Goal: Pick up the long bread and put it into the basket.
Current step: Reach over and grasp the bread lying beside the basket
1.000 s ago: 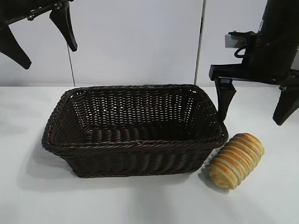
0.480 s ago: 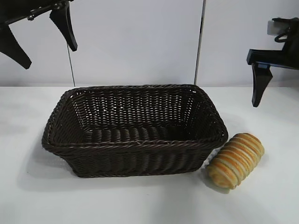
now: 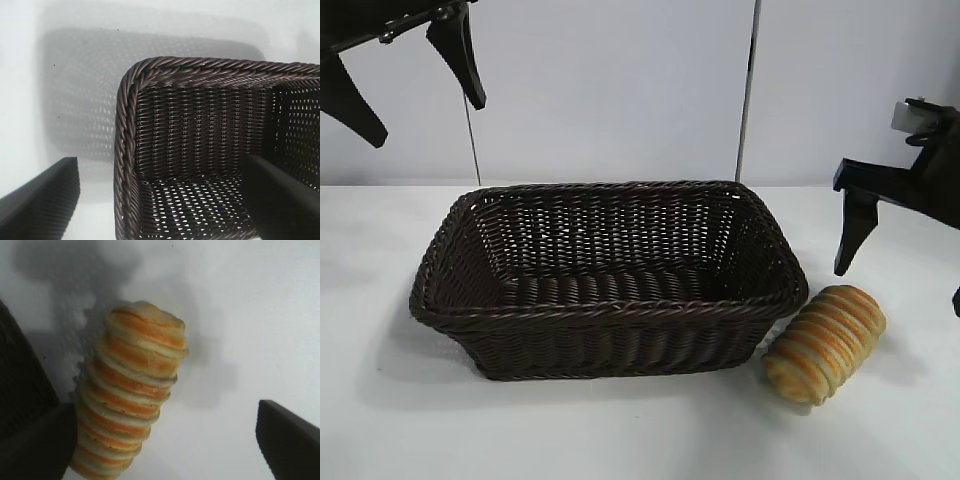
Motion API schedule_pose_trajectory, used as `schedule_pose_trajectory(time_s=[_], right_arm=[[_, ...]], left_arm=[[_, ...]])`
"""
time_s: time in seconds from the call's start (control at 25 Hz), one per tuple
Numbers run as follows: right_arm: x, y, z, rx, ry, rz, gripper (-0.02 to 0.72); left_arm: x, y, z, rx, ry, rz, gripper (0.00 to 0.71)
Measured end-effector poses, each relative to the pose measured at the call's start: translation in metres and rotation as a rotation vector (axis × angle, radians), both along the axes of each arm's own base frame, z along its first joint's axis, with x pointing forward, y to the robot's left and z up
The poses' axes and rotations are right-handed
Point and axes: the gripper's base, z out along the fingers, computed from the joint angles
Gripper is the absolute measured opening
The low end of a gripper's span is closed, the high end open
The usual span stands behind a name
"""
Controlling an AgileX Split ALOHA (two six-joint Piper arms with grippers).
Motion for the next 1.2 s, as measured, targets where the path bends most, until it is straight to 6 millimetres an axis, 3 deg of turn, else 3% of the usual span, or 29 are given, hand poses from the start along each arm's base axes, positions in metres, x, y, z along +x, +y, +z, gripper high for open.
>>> schedule_pose_trajectory(time_s=[0.48,0.6,0.84,0.92,1.04,1.2], right_arm=[[0.002,-0.001,-0.018,0.008,-0.026,-0.051,0.645],[0.002,-0.001,-0.027,0.013,0.000,-0.066,0.536],[0.004,0.000,-0.029,0.020,-0.006,-0.084,0.209],[0.004,-0.001,-0.029,0.017,-0.007,-0.081,0.141],[0.004,-0.001,-0.029,0.012,-0.007,-0.076,0.066],[0.004,-0.001,-0.029,0.011,-0.006,-0.074,0.042]], left_arm=[[0.000,0.000,0.000,0.000,0.000,0.000,0.634],[0.000,0.000,0.000,0.000,0.000,0.000,0.634],[0.000,0.000,0.000,0.000,0.000,0.000,0.634],[0.000,0.000,0.000,0.000,0.000,0.000,0.634],[0.000,0.000,0.000,0.000,0.000,0.000,0.634],[0.000,0.000,0.000,0.000,0.000,-0.001,0.634]])
